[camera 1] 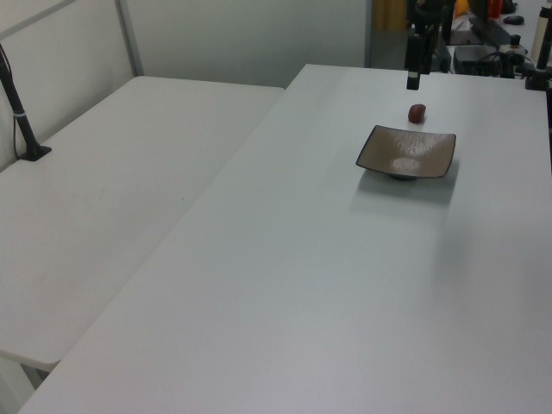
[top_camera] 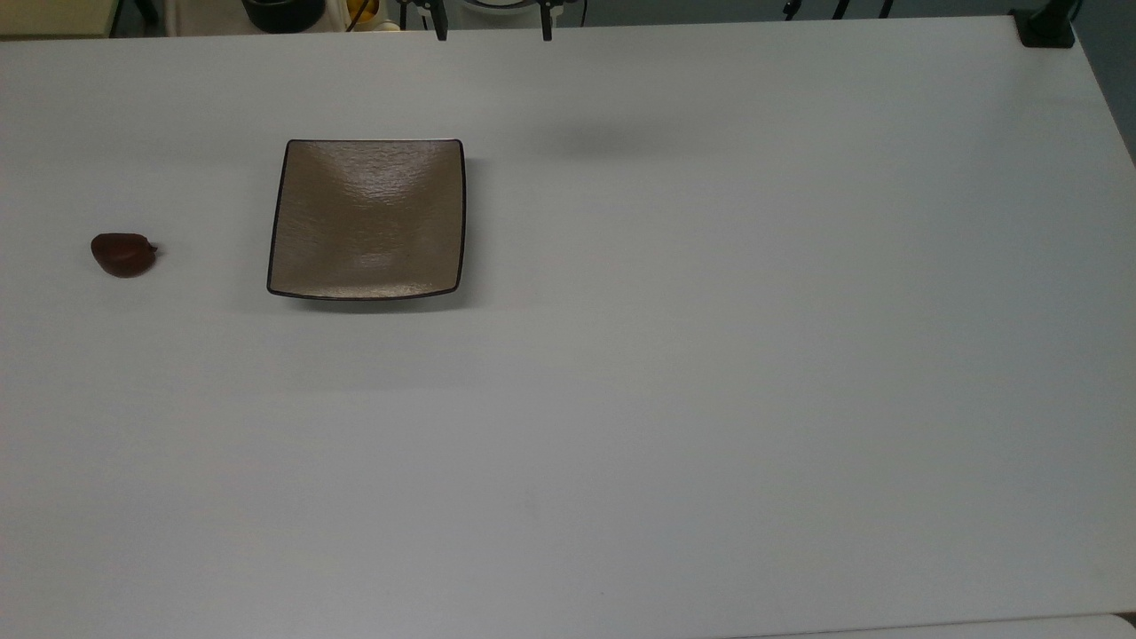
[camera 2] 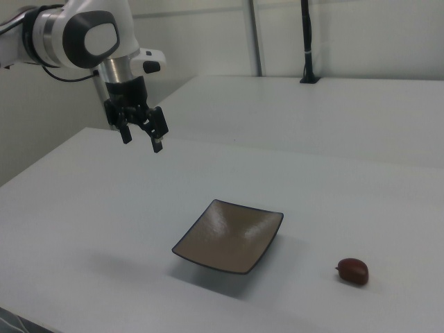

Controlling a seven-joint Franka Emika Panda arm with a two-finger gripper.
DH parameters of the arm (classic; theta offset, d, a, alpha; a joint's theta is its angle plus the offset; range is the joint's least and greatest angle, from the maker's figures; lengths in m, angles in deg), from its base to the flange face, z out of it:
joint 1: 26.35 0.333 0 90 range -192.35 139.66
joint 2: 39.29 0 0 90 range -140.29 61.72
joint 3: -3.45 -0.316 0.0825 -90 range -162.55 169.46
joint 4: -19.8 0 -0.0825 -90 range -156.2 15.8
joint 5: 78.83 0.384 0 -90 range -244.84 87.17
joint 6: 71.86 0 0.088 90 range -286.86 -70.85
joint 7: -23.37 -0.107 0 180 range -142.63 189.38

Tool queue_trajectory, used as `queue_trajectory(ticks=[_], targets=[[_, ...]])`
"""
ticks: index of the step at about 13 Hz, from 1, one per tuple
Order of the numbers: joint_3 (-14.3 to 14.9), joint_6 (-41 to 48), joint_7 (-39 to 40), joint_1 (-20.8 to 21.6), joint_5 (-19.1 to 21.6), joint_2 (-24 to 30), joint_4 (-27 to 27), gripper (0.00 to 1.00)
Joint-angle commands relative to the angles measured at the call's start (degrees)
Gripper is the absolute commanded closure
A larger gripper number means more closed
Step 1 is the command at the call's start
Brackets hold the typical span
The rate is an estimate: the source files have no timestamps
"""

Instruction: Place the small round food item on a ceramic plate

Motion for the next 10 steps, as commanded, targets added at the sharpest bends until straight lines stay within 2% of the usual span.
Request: queue_trajectory(ticks=[1,5,7,9,10], targets=[[0.71,-2.34,0.13,0.61,0.28,1.96,-2.84,0.00],[1.06,-4.52,-0.13,-2.02,0.19,2.04,-2.84,0.00],[5.08,-10.75,-4.07,-2.64,-0.25,1.78,-4.33,0.00],[7.82,-14.37,-6.10,-4.30,-0.43,0.65,-5.21,0.00],[8.27,-15.43,-7.42,-5.36,-0.43,-0.32,-5.13,0.00]])
